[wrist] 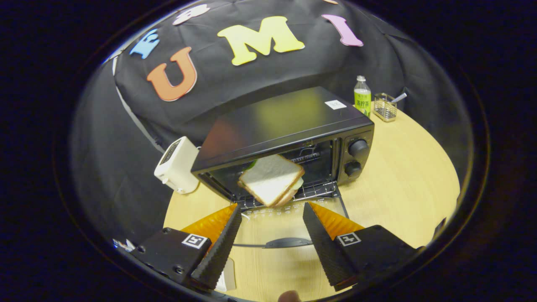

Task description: Open the toaster oven, put the food inside, and close the toaster oven door.

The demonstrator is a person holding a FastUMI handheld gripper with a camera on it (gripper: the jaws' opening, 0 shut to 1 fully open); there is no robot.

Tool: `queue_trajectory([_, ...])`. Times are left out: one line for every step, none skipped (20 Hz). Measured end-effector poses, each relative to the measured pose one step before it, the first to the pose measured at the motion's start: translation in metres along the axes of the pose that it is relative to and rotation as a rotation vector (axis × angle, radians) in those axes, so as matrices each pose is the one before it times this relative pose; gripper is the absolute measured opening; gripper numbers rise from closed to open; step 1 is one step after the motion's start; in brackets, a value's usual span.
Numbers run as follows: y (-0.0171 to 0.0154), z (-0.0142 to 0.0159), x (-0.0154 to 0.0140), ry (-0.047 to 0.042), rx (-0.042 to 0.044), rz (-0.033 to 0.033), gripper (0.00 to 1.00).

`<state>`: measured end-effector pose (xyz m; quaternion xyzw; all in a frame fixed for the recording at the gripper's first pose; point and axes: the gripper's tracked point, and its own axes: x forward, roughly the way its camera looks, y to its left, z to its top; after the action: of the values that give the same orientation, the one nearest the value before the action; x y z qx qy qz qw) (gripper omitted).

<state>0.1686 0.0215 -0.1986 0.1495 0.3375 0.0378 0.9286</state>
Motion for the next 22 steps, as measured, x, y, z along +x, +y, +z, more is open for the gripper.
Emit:
queue_trajectory([0.00241, -0.00036, -0.00830, -0.01006, -0.02815, -0.00022, 0.97])
queue_trajectory([0.00269, 0.00096, -0.00694, -0.00900, -0.02892, 0.00300, 0.97])
queue_trajectory([0.00321, 0.00105, -0.00804, -0.00941, -0.02290, 0.00434, 0.97])
queue_trajectory([0.00231, -0.00093, -0.00697, -0.00749, -0.01436, 0.00084, 0.97])
queue_trajectory([0.00071, -0.00292, -0.00643, -0.00217, -0.01031, 0.00467, 0.97])
queue_trajectory([0.00273, -0.00368, -0.00567, -0.00240, -0.00759, 0.00403, 0.97])
queue_trajectory([0.00216, -0.00573, -0.00540, 0.00077, -0.00873, 0.00152, 0.97])
queue_trajectory([0.00005, -0.00498, -0.00283, 0.00189, -0.00890, -0.00382, 0.97])
queue_trajectory([-0.00147, -0.00747, -0.00232, 0.00331, -0.01303, -0.00458, 0.97])
queue_trajectory([-0.00085, -0.00811, -0.00061, 0.00805, -0.01081, -0.00637, 0.98])
queue_trajectory([-0.00001, -0.01029, -0.00056, 0.00939, -0.00921, -0.00131, 0.98])
queue_trajectory([-0.00120, -0.00945, 0.00231, 0.01162, -0.00991, -0.00587, 0.98])
queue_trajectory([-0.00107, -0.00903, 0.00337, 0.01275, -0.00781, -0.00274, 0.98])
queue_trajectory([-0.00061, -0.00966, 0.00402, 0.01472, -0.00629, -0.00316, 0.98])
queue_trajectory([-0.00073, -0.00813, 0.00566, 0.00957, -0.00140, -0.00313, 0.99])
queue_trajectory([-0.00285, -0.00742, 0.00625, 0.01381, 0.00038, -0.00778, 1.00])
queue_trajectory([-0.00371, -0.00797, 0.00791, 0.01648, 0.00649, -0.00825, 1.00])
queue_trajectory([-0.00455, -0.00676, 0.00779, 0.01631, 0.00950, -0.01007, 1.00])
queue_trajectory([-0.00375, -0.00713, 0.00893, 0.01517, 0.01022, -0.00824, 1.00])
queue_trajectory([-0.00446, -0.00577, 0.00846, 0.01923, 0.00919, -0.01108, 1.00])
queue_trajectory([-0.00369, -0.00645, 0.00802, 0.01896, 0.01039, -0.00542, 1.00])
queue_trajectory([-0.00187, -0.00414, 0.00855, 0.01898, 0.01131, -0.00375, 1.00])
